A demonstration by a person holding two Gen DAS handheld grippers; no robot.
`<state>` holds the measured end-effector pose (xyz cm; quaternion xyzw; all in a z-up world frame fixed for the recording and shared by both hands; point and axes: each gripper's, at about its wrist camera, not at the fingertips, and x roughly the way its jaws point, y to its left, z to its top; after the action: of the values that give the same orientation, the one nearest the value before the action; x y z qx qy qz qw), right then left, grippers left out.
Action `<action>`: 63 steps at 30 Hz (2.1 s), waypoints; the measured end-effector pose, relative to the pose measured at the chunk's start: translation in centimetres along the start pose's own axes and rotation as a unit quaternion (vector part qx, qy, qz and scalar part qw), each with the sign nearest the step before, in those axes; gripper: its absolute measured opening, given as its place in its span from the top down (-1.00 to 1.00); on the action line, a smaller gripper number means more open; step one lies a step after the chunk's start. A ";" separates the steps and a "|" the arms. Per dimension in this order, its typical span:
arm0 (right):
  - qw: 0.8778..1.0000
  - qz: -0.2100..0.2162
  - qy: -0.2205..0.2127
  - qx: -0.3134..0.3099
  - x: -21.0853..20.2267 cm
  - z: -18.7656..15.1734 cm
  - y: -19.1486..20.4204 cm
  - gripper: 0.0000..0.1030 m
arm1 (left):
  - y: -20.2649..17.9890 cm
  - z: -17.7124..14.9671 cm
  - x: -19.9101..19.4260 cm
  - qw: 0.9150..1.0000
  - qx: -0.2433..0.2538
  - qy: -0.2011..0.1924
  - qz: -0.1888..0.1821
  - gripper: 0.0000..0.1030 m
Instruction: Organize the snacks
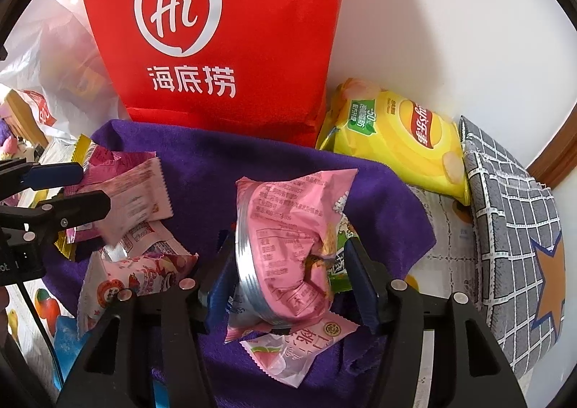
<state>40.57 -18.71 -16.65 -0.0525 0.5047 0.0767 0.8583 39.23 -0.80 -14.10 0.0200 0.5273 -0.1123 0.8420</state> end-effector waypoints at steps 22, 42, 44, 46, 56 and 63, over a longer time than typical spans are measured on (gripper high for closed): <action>1.000 -0.001 0.016 0.011 0.0 0.1 0.2 -0.13 | -0.5 0.0 0.0 1.000 0.008 0.004 0.021 -0.23; 0.998 -0.017 -0.002 0.053 -2.2 -1.2 -0.2 -0.58 | -0.5 0.2 -2.0 1.000 0.004 0.002 0.016 -0.23; 0.999 -0.019 -0.004 0.048 -2.4 -1.2 0.1 -0.58 | -0.6 0.2 -2.2 1.000 0.006 0.003 0.020 -0.23; 0.999 -0.026 -0.005 0.041 -2.5 -1.3 0.3 -0.60 | -0.6 0.1 -2.3 1.000 0.006 0.005 0.023 -0.23; 0.998 -0.037 -0.006 0.041 -3.6 -2.0 0.4 -0.64 | -0.4 -0.8 -3.6 0.999 0.000 -0.012 0.041 -0.35; 0.998 -0.033 -0.019 0.056 -5.6 -2.6 0.3 -0.64 | -0.7 -1.6 -5.2 0.999 -0.004 -0.026 0.029 -0.45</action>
<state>35.59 -19.35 -13.05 -0.0196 0.4893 0.0212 0.8716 35.52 -0.38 -10.09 0.0286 0.5053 -0.0862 0.8582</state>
